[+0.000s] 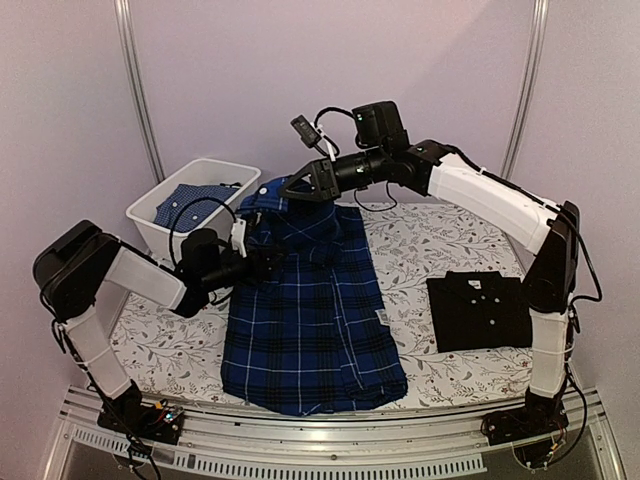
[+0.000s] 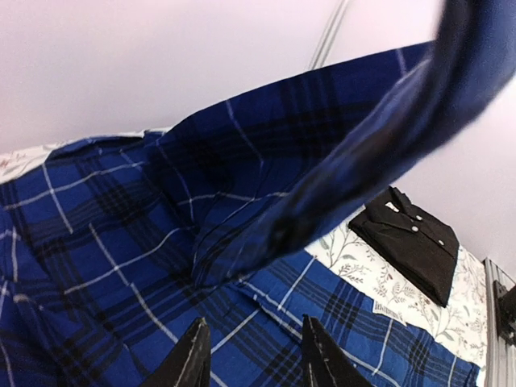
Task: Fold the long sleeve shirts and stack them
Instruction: Smooth out the 1/3-folded shirt at the center of the board.
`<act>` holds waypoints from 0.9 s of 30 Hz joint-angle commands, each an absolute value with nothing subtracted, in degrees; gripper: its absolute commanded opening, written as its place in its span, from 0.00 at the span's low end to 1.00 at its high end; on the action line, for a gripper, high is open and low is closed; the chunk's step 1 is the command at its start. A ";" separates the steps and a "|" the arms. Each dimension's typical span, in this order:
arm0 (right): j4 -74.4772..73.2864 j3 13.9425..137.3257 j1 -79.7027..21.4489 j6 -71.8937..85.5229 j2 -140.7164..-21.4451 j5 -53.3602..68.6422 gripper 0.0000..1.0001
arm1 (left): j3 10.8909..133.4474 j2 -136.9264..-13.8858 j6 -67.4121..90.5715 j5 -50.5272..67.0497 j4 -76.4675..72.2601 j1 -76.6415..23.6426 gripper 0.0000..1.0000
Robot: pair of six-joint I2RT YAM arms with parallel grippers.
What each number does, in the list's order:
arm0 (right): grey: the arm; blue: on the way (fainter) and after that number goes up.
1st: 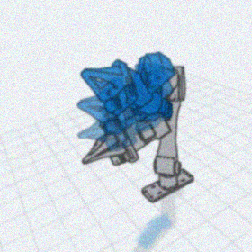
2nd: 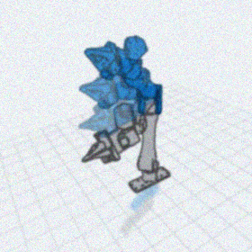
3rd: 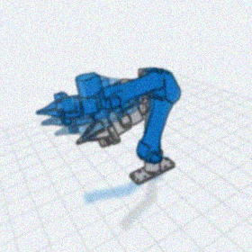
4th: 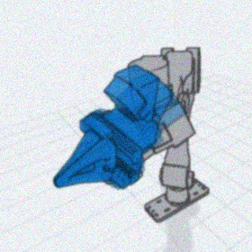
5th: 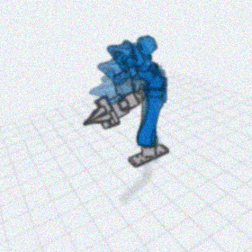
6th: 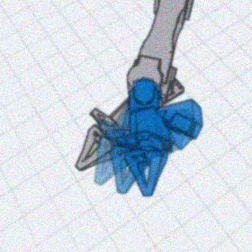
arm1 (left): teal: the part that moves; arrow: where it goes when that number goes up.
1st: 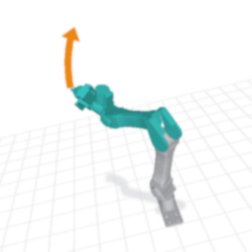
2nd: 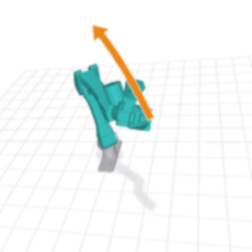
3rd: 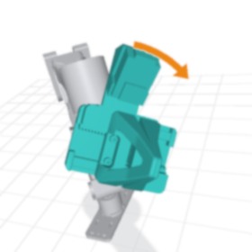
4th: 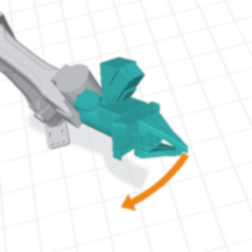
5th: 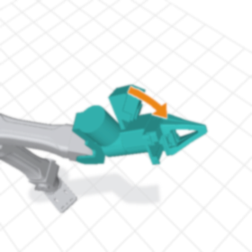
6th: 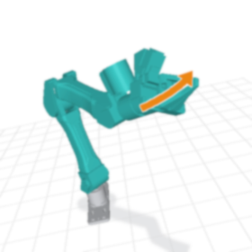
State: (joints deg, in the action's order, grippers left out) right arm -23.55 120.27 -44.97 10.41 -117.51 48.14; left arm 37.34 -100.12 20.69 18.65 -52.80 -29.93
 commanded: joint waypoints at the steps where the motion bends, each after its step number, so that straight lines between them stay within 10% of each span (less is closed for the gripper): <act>1: -20.92 119.17 -44.87 8.91 -114.08 51.31 0.00 | 39.90 -102.88 11.49 27.10 -63.14 -29.59 0.38; 11: -21.15 118.50 -44.91 8.26 -115.14 54.99 0.00 | 45.19 -106.80 11.51 23.40 -61.79 -30.78 0.38; 20: -21.46 111.75 -44.52 7.31 -111.66 52.54 0.00 | 42.95 -105.22 13.31 14.27 -58.91 -32.54 0.02; 27: -22.30 95.60 -43.93 6.89 -103.91 48.43 0.00 | 39.72 -103.39 13.46 8.37 -56.72 -35.27 0.01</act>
